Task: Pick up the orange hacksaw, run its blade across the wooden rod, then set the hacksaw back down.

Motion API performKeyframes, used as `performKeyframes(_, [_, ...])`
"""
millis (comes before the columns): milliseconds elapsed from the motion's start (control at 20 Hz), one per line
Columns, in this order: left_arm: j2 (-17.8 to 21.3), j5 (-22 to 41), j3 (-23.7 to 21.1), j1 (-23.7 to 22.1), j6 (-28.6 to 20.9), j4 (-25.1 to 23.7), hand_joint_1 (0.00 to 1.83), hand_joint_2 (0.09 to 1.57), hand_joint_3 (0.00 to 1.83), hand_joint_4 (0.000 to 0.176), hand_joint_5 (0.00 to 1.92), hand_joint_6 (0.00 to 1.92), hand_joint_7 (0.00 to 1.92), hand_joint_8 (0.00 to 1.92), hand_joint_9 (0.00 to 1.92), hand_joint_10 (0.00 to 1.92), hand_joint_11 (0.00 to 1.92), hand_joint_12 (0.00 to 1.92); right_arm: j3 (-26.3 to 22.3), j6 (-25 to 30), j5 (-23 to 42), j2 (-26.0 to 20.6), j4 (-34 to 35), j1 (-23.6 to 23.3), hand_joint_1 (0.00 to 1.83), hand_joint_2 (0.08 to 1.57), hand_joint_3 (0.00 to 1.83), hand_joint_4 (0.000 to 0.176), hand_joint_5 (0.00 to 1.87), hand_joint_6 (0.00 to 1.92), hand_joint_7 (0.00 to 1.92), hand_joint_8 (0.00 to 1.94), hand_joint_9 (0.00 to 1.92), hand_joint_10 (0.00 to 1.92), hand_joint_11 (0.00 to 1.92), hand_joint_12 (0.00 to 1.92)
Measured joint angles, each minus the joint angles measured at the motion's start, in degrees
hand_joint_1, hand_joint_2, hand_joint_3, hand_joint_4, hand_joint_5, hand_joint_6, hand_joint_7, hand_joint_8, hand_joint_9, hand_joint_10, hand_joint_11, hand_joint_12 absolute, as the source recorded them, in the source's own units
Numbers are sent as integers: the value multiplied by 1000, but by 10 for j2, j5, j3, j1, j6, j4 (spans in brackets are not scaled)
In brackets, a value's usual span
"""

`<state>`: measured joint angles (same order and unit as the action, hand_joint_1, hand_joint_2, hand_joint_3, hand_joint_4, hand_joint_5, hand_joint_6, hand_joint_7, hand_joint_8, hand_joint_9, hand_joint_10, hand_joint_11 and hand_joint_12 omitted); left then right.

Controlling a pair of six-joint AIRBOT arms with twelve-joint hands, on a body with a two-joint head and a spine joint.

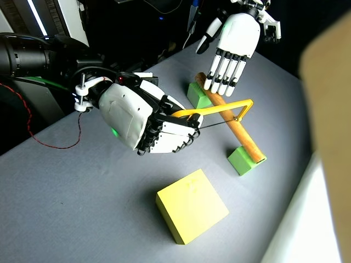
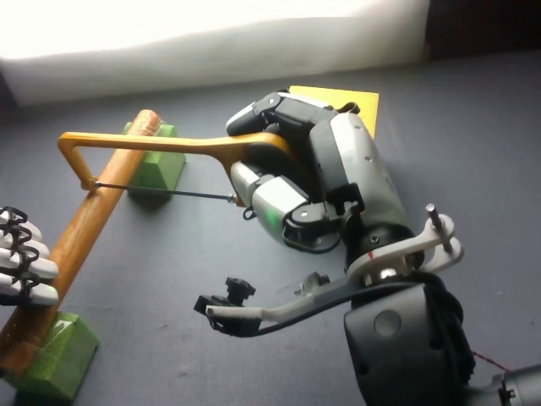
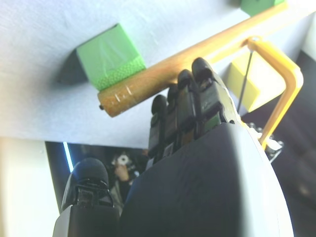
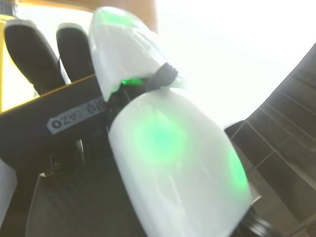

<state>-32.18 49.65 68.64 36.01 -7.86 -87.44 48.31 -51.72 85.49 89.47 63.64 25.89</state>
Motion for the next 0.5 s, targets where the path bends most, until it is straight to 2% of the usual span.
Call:
performKeyframes(100, [-2,1,2,0,0,0,0,1218,1,0,128,2,108,2,98,2,0,320,4,-1,-1,7,16,2,1365,1177,0,0,726,1103,820,1258,926,1337,954,1306])
performKeyframes(250, [-2,3,3,0,0,0,17,1224,0,0,157,6,140,7,128,7,0,410,13,3,1,14,11,7,1368,1167,0,0,755,1084,837,1232,936,1315,957,1301])
performKeyframes(450, [-5,5,5,0,0,0,0,1228,1,0,125,1,114,2,100,3,0,304,26,9,-5,25,15,12,1369,1166,0,0,773,1038,828,1254,937,1321,972,1307])
performKeyframes(500, [-5,4,5,0,0,0,0,1223,0,0,142,2,128,2,120,4,0,374,35,13,-14,26,9,12,1368,1169,1,0,759,1055,819,1270,937,1316,968,1301])
